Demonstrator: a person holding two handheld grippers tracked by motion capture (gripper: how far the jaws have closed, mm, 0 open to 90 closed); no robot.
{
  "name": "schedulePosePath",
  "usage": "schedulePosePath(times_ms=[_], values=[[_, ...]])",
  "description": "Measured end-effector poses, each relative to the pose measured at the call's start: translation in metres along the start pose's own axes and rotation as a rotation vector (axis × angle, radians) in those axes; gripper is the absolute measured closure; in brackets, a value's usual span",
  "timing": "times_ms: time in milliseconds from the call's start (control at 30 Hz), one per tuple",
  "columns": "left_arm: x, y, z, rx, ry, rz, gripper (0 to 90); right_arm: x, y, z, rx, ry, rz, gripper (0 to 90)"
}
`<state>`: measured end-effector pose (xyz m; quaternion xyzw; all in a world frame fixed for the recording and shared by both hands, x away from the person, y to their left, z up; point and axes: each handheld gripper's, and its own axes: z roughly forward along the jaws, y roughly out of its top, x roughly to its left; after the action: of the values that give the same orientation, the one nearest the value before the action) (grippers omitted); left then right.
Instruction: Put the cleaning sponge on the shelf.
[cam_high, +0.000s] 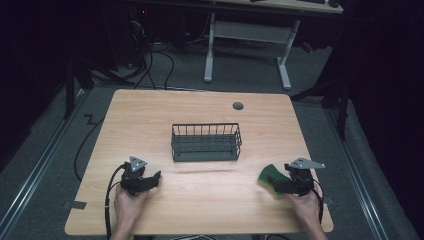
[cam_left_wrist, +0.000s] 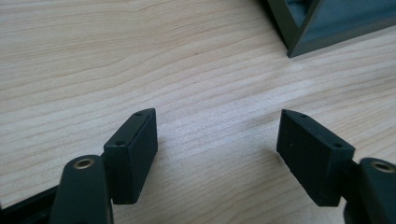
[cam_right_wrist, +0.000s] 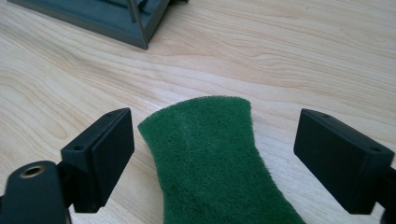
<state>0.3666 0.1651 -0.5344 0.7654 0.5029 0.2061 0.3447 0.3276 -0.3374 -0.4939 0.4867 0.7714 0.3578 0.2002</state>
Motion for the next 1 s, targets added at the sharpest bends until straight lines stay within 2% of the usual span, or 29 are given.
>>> schedulePosePath(times_ms=[67, 100, 400, 533, 767, 1000], values=[[0.000, 0.000, 0.000, -0.001, 0.002, 0.002, 29.7, 0.000, -0.002, 0.004, 0.010, 0.002, -0.011, 10.1], [-0.001, -0.001, 0.001, -0.008, 0.009, 0.011, 29.5, -0.001, -0.003, 0.009, 0.044, -0.002, -0.018, 9.2], [-0.003, -0.002, 0.001, -0.009, 0.018, 0.013, 28.1, -0.002, -0.010, 0.018, 0.079, 0.022, -0.007, 8.1], [-0.002, -0.002, 0.001, -0.009, 0.018, 0.012, 28.0, -0.002, -0.013, 0.023, 0.108, 0.030, -0.018, 8.5], [-0.002, -0.002, 0.001, -0.009, 0.014, 0.010, 28.1, -0.001, -0.014, 0.023, 0.126, 0.006, -0.059, 18.6], [-0.002, -0.002, 0.001, -0.009, 0.014, 0.010, 28.1, -0.002, -0.015, 0.021, 0.132, 0.007, -0.081, 23.6]])
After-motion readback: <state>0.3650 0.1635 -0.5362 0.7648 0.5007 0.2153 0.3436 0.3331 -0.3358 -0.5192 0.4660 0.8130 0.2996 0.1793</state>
